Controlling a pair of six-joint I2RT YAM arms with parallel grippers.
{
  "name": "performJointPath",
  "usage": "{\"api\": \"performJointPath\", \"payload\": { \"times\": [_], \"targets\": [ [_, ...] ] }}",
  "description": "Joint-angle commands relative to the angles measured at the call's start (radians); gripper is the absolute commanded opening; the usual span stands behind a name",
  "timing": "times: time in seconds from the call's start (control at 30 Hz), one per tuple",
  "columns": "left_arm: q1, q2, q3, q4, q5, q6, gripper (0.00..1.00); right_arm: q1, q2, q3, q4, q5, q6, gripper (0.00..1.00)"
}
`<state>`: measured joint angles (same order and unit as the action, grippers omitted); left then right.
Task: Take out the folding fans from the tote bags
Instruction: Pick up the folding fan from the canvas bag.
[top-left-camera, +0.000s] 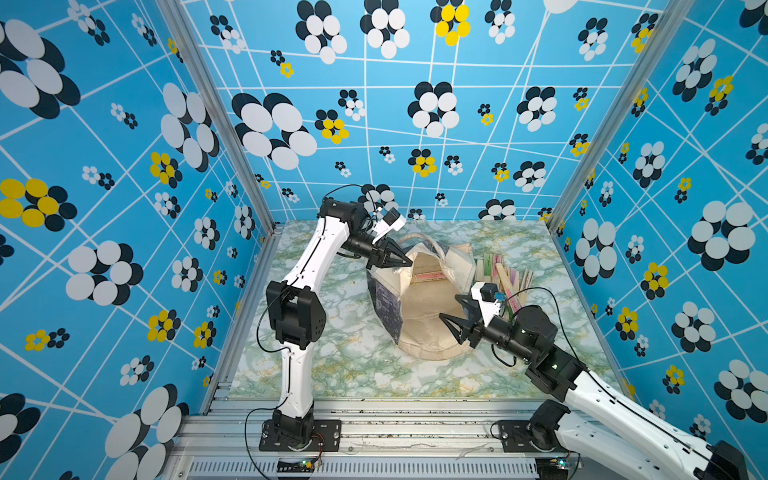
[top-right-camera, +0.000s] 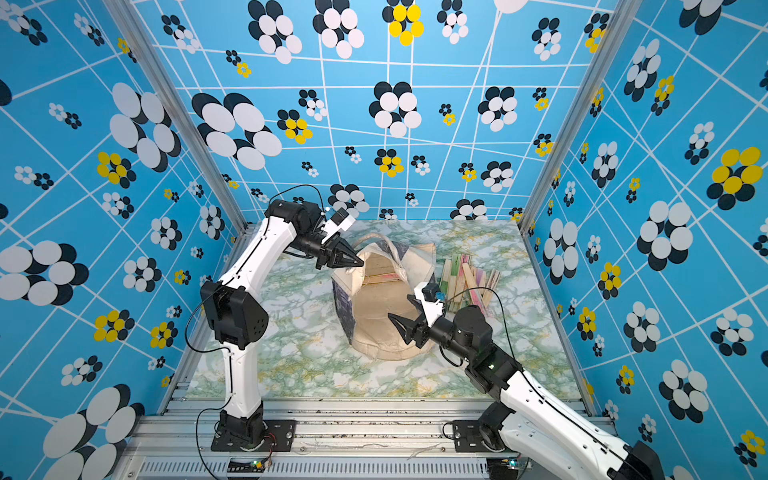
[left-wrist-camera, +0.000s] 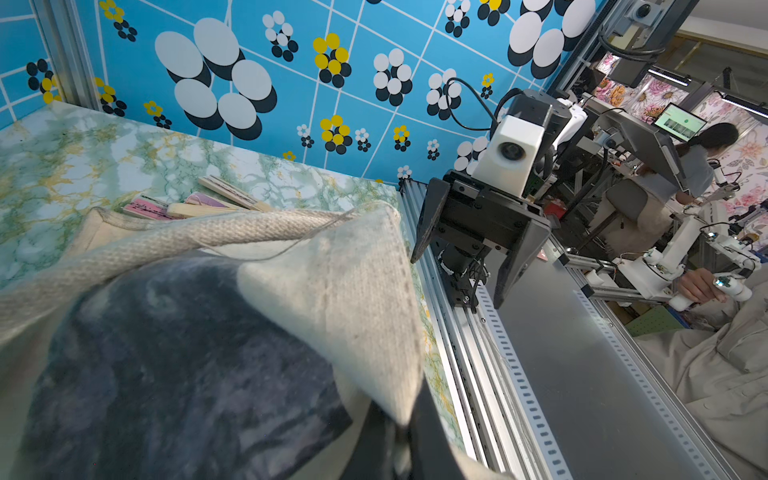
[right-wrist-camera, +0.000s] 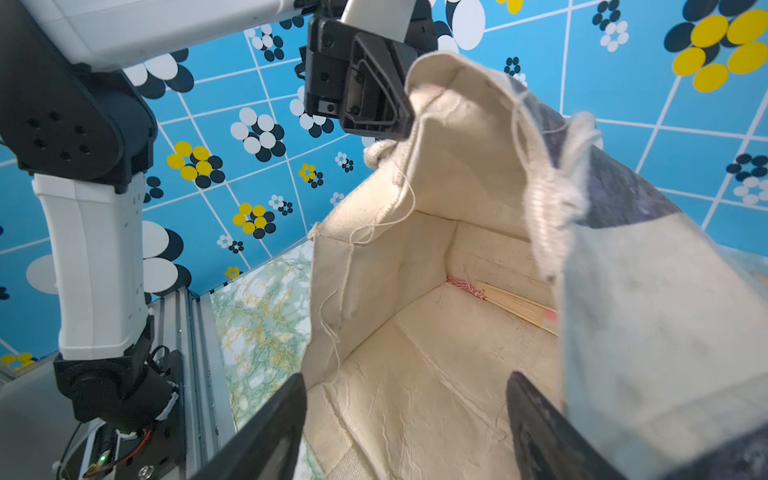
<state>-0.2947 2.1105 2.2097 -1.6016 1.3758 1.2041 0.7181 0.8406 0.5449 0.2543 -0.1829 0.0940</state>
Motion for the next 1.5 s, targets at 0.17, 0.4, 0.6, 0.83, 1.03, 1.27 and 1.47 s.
{"api": "performJointPath", "payload": {
  "times": [0.17, 0.4, 0.6, 0.83, 1.03, 1.27, 1.47],
  "targets": [
    [0.0, -0.022, 0.033, -0.201, 0.034, -0.008, 0.0, 0.094, 0.349, 0.122, -0.009, 0.225, -0.25, 0.76],
    [0.0, -0.026, 0.033, -0.201, 0.032, -0.008, 0.0, 0.09, 0.602, 0.232, -0.059, 0.438, -0.502, 0.76],
    [-0.006, -0.034, 0.03, -0.201, 0.03, -0.012, 0.0, 0.075, 0.765, 0.294, -0.003, 0.573, -0.662, 0.76],
    [-0.027, -0.034, 0.035, -0.2, 0.026, -0.018, 0.0, 0.053, 0.977, 0.414, 0.064, 0.651, -0.879, 0.76],
    [-0.042, -0.04, 0.028, -0.201, 0.014, -0.022, 0.0, 0.016, 1.106, 0.533, 0.086, 0.646, -0.997, 0.76],
    [-0.051, -0.044, 0.021, -0.2, 0.011, -0.015, 0.0, 0.001, 1.212, 0.651, 0.035, 0.618, -1.076, 0.75],
    [-0.073, -0.045, 0.016, -0.2, -0.001, -0.021, 0.0, -0.003, 1.29, 0.767, -0.069, 0.585, -1.119, 0.74]
  ]
}}
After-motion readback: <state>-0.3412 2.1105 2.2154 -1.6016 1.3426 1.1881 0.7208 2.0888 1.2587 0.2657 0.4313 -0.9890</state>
